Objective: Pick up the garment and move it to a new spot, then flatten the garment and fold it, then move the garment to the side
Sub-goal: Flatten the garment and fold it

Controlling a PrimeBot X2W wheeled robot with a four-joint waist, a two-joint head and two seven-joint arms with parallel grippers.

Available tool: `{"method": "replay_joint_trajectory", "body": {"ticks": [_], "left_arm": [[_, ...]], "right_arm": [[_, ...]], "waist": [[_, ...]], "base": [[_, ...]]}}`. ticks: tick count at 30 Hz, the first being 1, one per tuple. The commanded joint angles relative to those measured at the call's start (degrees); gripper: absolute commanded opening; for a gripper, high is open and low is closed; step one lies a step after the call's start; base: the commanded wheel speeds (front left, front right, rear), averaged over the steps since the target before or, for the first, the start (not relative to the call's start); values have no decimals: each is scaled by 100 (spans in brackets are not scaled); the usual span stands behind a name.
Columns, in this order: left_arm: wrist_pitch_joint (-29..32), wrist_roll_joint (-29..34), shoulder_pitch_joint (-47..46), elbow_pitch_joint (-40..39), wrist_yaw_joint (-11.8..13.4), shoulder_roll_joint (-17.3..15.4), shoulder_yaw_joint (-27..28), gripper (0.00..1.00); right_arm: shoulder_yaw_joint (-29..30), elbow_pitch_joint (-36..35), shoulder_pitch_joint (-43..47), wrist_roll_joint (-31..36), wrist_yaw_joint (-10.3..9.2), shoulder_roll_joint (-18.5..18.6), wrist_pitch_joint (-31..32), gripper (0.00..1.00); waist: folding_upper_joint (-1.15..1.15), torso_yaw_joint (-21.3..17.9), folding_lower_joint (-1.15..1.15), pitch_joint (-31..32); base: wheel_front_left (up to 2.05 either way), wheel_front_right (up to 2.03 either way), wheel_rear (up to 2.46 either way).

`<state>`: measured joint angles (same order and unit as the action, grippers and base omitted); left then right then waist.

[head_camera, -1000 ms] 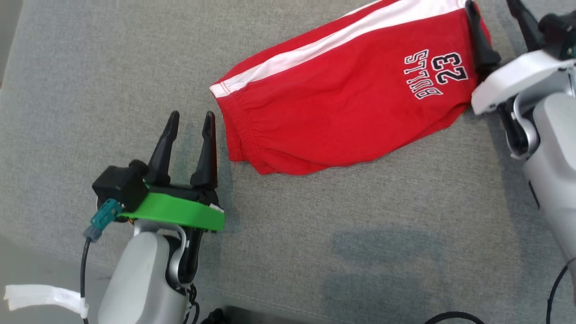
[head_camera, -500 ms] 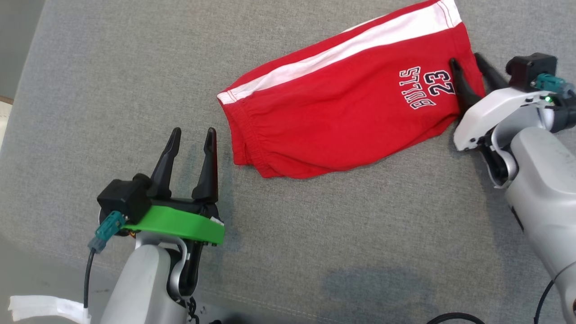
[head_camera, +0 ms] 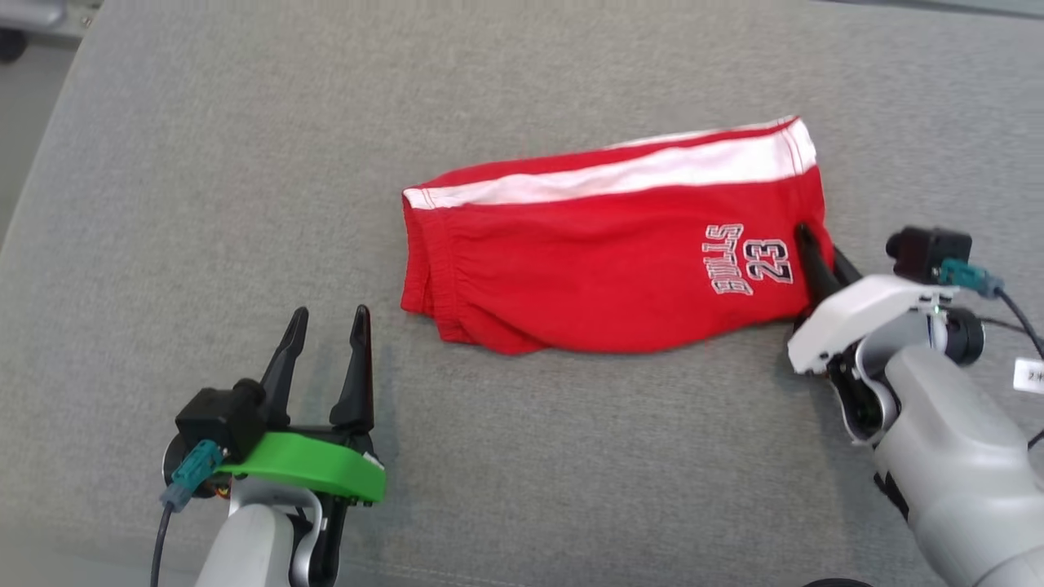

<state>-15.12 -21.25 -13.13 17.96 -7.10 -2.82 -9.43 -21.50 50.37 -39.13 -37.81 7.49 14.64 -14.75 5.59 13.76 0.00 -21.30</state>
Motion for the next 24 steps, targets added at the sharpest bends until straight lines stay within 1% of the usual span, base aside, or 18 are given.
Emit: {"method": "replay_joint_trajectory", "body": {"ticks": [1, 5, 11, 13, 15, 17, 19, 22, 24], "left_arm": [[2, 50, 174, 24, -30, -20, 76, 100], [2, 146, 318, 32, -37, -19, 154, 100], [2, 202, 440, 41, -49, -18, 209, 100], [2, 212, 467, 50, -50, -18, 198, 100], [2, 222, 465, 40, -47, -18, 183, 100], [2, 205, 450, 58, -48, -18, 149, 100], [2, 171, 430, 74, -49, -19, 97, 100], [3, 103, 376, 120, -49, -19, -7, 100], [2, 91, 350, 134, -49, -18, -63, 100]], "right_arm": [[108, -90, 322, -75, -2, -4, -47, 0], [357, -291, 781, -98, -2, 8, -39, 0], [645, -449, 1151, 56, -2, 53, -40, 0], [737, -654, 1193, 197, -2, 50, -40, 0], [763, -1053, 1171, 413, -1, 19, -41, 0], [680, -1542, 1183, 624, -1, -67, -39, 0], [457, -2019, 1214, 814, -1, -153, -37, 0], [-89, -2459, 1220, 940, -1, -248, -36, 0], [-501, -2588, 1163, 926, -1, -366, -36, 0]], "waist": [[-1, -489, 0, 491], [-1, -707, 0, 668], [-1, -862, 0, 741], [-1, -896, 0, 734], [-1, -913, 0, 706], [-1, -901, 0, 686], [-1, -860, 0, 670], [-1, -735, 0, 666], [-1, -624, 0, 676]], "base": [[0, 0, 0], [0, 0, 0], [0, 0, 0], [0, 0, 0], [0, 0, 0], [0, 0, 0], [0, 0, 0], [0, 0, 0], [0, 0, 0]]}}
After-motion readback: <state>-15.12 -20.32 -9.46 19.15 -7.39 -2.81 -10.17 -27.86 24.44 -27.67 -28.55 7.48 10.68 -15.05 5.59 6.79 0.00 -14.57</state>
